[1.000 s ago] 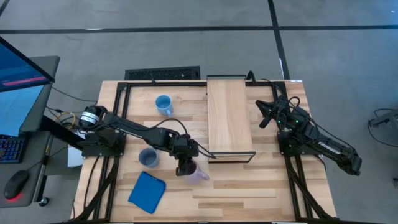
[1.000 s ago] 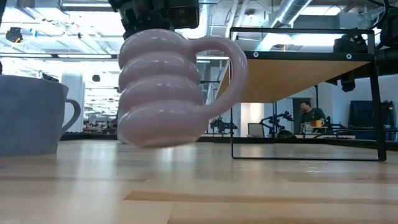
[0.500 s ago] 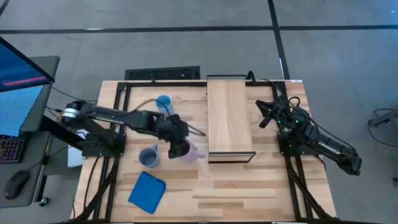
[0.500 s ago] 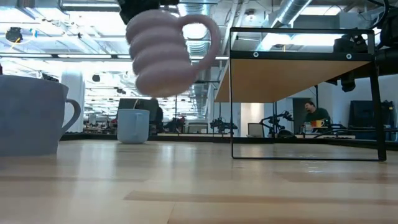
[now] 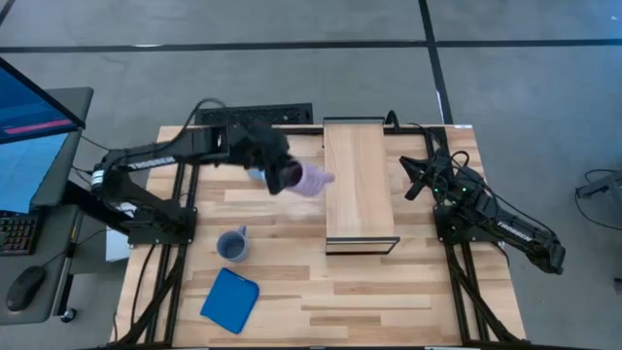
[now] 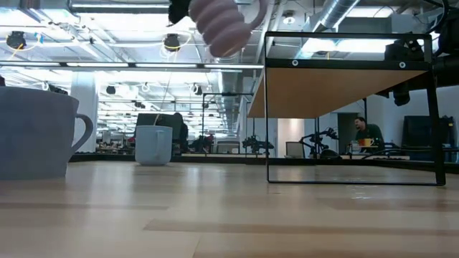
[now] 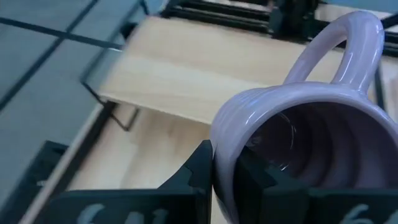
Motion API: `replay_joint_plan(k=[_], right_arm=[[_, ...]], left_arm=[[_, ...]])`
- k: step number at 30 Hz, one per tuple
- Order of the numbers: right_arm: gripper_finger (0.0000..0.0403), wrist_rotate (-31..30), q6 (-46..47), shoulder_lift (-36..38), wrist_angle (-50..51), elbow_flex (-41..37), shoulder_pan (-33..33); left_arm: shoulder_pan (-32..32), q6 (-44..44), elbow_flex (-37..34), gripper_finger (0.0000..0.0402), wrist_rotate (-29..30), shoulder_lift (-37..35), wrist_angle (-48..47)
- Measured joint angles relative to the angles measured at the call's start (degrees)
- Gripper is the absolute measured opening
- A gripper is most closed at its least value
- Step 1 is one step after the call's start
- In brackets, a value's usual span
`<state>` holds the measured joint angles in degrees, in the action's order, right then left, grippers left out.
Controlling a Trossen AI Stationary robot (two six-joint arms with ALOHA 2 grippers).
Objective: Stack small to large cups/mugs on shelf
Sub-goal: Put the violet mug on the shelf
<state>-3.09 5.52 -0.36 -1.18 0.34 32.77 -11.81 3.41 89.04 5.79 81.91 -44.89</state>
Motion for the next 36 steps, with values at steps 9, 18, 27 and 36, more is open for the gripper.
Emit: replay_joint_plan(k=[9, 18, 27, 36], right_arm=[[0.0064, 0.0, 0.02, -0.02, -0.06, 0.0, 0.0], [0.0064, 0.0, 0.04, -0.02, 0.03, 0.0, 0.0], [0.0064, 0.02, 0.07, -0.04, 0.05, 0.0, 0.0], [0.0064, 0.02, 0.5, 0.01, 0.05, 0.0, 0.0]], left_arm=[[-7.87, -6.7, 20.58, 0.0019, -0.62, 13.48, -7.47], [-10.66, -11.03, 39.08, 0.0019, -5.58, 29.25, -17.24], [-11.65, -11.77, 44.78, 0.0019, -7.27, 37.4, -18.0], [-11.45, -10.72, 45.12, 0.0019, -7.14, 38.14, -17.15]])
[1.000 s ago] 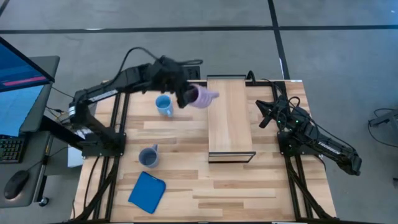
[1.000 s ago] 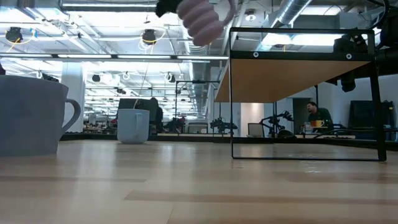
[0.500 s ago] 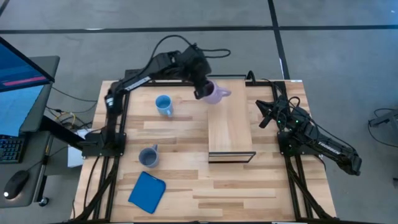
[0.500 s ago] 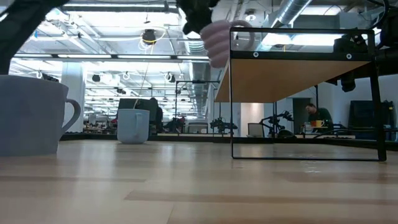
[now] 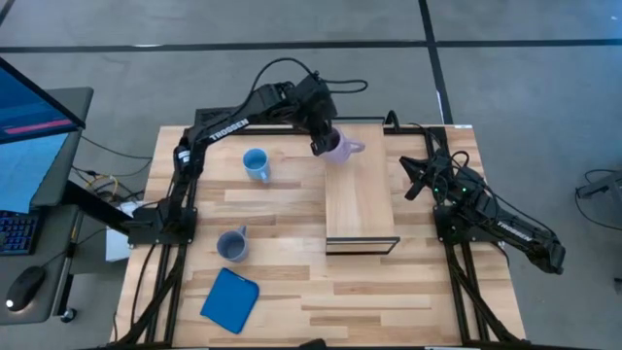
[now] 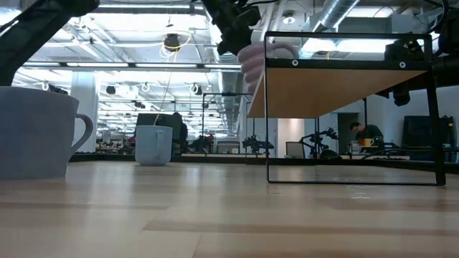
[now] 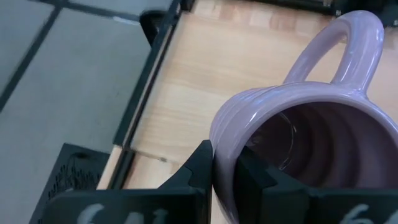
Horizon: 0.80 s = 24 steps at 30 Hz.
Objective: Stack small to large cups/mugs on shelf
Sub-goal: Put the violet mug on the shelf
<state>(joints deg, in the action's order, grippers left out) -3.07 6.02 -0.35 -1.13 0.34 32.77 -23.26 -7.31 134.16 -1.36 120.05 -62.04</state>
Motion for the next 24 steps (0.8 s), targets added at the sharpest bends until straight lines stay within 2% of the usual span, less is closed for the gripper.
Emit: replay_joint_plan(k=[10, 20, 24], right_arm=[[0.0064, 0.0, 0.01, -0.01, 0.0, 0.0, 0.0], [0.0064, 0.0, 0.03, -0.01, -0.13, 0.0, -0.07], [0.0064, 0.0, 0.04, -0.01, -0.17, 0.0, -0.07]], left_arm=[[0.78, 0.53, -1.14, 0.0019, -0.33, 0.1, -0.41], [0.69, 3.31, -1.17, 0.0019, 2.09, 0.15, -0.41], [0.35, 6.06, -1.2, 0.0019, 1.94, 2.29, 0.25]])
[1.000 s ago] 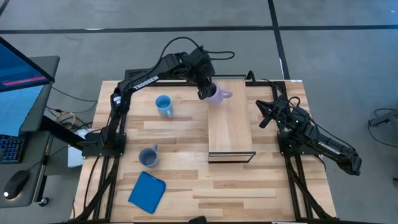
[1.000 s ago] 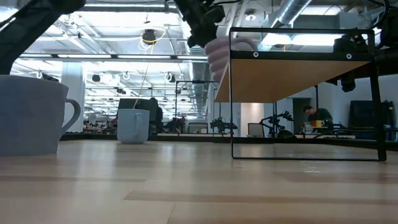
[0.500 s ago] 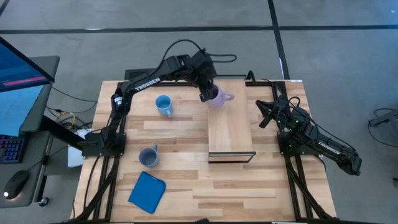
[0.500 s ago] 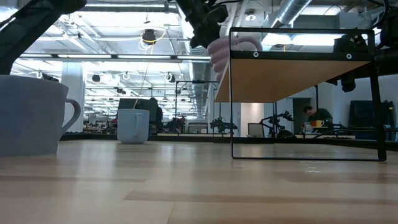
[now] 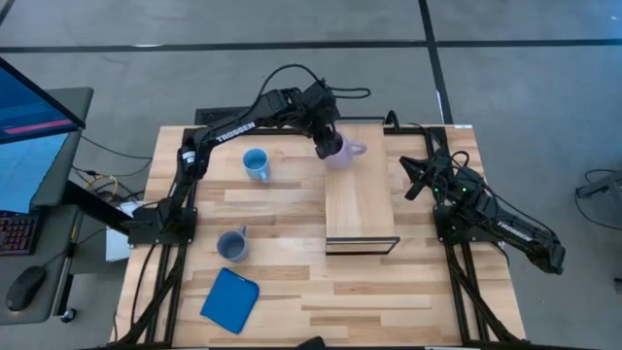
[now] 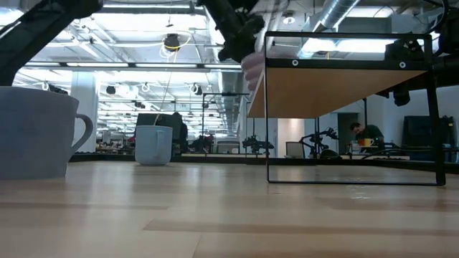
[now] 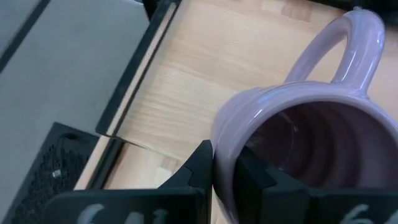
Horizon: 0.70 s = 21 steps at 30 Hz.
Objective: Stack small to large cups/mugs on shelf
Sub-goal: Put the violet mug on the shelf
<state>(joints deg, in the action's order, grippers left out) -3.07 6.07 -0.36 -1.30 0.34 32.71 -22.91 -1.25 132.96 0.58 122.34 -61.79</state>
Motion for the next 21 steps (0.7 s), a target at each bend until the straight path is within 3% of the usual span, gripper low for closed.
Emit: replay_joint_plan(k=[21], right_arm=[[0.0064, 0.02, -0.5, 0.0, -0.41, 0.0, 0.0]], left_arm=[[-0.42, 2.65, 2.13, 0.0019, -3.05, 2.56, -0.66]])
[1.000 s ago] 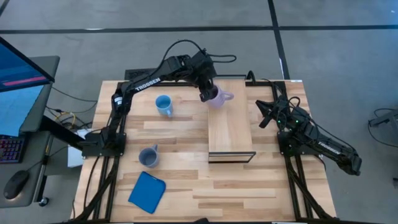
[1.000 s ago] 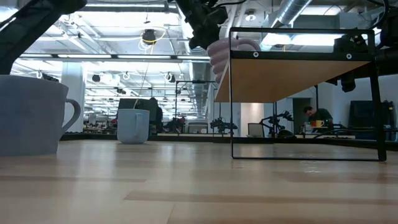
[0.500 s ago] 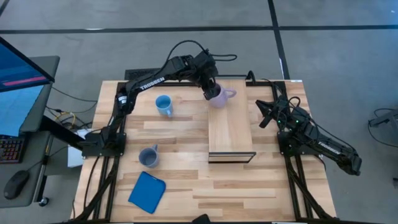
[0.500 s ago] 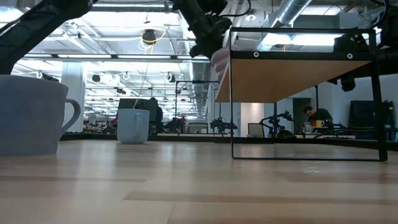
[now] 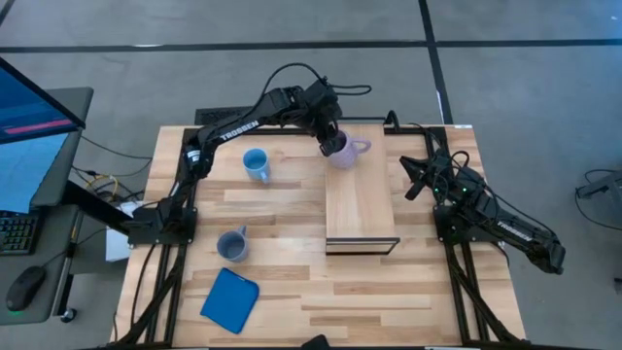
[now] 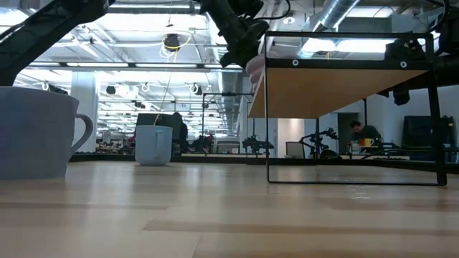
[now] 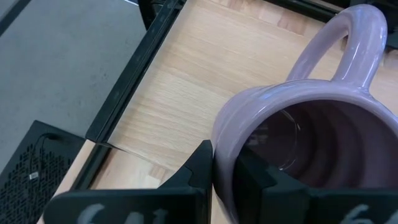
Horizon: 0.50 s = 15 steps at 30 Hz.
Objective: Stack small to large cups/mugs on shelf
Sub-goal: Put the violet mug on the shelf
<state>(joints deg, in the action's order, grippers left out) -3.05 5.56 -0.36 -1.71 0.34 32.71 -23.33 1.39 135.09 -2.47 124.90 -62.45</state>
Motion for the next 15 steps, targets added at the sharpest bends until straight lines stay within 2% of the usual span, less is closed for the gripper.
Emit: replay_joint_plan(k=[7, 15], right_arm=[[0.0064, 0.0, -0.04, 0.0, 0.02, 0.0, 0.0], [0.0064, 0.0, -0.15, 0.0, 0.02, 0.0, 0.0]], left_arm=[[-0.08, 0.86, -0.04, 0.0019, -0.11, 0.01, 0.09], [-0.28, 1.34, -0.33, 0.005, -3.46, 0.47, -0.59]])
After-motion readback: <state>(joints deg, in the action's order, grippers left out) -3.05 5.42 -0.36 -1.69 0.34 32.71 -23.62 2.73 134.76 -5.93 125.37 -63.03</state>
